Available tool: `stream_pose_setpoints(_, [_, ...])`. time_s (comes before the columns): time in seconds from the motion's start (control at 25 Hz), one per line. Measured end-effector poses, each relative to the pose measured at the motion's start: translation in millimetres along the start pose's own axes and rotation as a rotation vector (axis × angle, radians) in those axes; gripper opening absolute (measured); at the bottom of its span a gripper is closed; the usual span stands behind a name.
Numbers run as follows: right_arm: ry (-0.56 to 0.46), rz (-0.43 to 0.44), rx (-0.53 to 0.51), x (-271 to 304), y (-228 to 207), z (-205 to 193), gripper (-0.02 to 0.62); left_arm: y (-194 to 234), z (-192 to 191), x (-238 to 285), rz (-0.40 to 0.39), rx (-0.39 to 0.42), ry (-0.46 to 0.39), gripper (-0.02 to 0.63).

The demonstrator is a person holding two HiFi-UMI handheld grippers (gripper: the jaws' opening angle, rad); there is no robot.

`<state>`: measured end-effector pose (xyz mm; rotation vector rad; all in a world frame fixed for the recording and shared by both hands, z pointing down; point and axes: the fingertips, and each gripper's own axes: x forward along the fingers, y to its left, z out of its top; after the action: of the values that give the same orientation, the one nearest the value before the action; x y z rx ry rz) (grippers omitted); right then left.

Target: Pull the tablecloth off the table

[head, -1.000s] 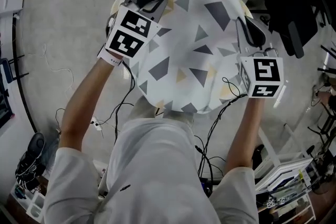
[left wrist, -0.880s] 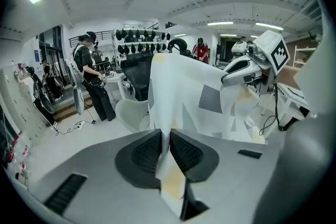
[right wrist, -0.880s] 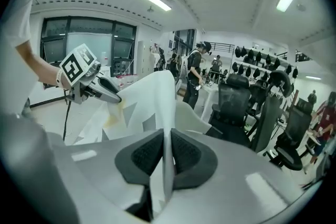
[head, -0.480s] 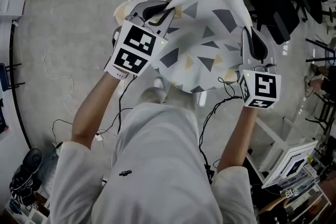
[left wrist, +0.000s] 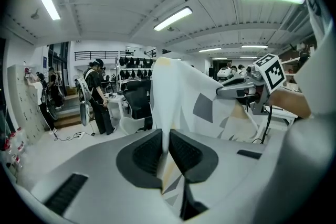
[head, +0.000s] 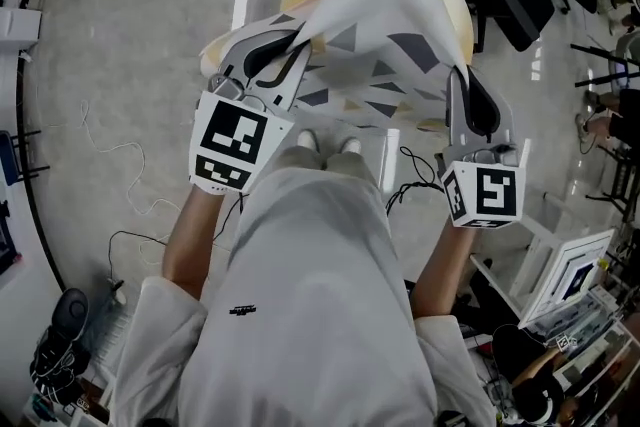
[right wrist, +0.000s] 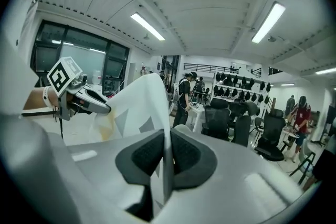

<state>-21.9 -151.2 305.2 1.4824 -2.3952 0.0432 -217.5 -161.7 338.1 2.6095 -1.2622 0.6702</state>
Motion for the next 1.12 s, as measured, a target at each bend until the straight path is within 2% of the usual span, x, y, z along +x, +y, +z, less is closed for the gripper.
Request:
stream_pose_setpoints(0.2, [-0.02, 0.015, 0.051, -42, 20, -12, 0.041, -32, -10, -36, 0.015, 0.017, 0.002, 0.044])
stream_pose_setpoints(0.48, [-0.028, 0.035, 0.117, -72, 43, -37, 0.041, -63, -36, -65, 0.013, 0.01, 0.025, 0.043])
stream_pose_setpoints(0.84, [0.01, 0.087, 0.192, -101, 40, -78, 0.041, -105, -57, -57, -0.017, -0.02, 0.073, 0.04])
stream_pose_setpoints(1.12, [0.008, 0.112, 0.194, -105, 50, -89, 0.041, -107, -68, -60, -0.029, -0.022, 0.084, 0.034])
